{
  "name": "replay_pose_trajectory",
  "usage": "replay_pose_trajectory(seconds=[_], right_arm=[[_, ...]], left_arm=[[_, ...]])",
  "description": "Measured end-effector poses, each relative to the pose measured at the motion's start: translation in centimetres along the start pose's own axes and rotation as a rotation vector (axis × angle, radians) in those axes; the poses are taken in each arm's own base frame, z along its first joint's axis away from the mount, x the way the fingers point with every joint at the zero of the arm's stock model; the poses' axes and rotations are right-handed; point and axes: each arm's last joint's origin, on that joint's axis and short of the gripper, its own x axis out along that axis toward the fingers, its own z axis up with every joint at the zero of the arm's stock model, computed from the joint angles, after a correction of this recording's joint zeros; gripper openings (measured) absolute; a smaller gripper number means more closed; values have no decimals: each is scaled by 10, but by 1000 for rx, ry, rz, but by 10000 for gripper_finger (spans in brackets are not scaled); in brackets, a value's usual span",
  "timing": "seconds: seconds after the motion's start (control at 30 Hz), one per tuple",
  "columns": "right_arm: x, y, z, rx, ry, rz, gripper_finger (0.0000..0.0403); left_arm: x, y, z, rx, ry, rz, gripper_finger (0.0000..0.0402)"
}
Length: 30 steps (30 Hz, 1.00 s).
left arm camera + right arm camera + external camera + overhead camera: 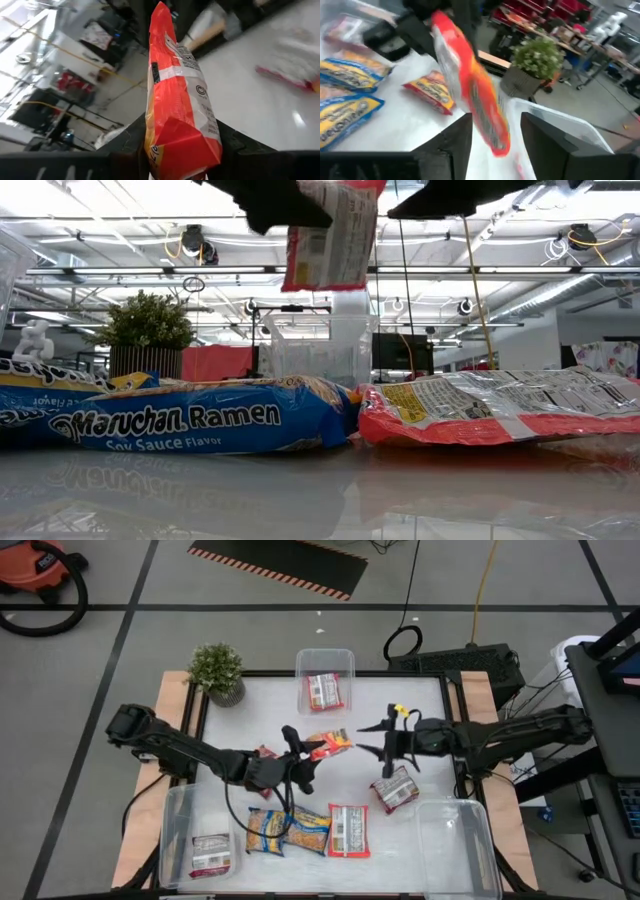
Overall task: Sort Maruchan noodles
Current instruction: Put the top orange noodle pack into the top transparent bin
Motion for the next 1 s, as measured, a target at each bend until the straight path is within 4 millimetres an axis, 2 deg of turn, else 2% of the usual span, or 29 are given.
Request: replay_pose_trajectory(seconds=[0.23,0.5,0.67,1.0], right_arm=[[18,21,0,-111,47,78,212],[36,31,-6,-158,88,101,281],[42,35,-12,-189,118,125,288],[60,42,-7,-175,-3,92,269]], left_arm=[[-1,-7,-5,38,-26,-166,134],[1,-7,-9,40,-6,-182,134],[3,-5,-11,26,9,-177,134],[4,-4,-7,-8,-50,-205,134]])
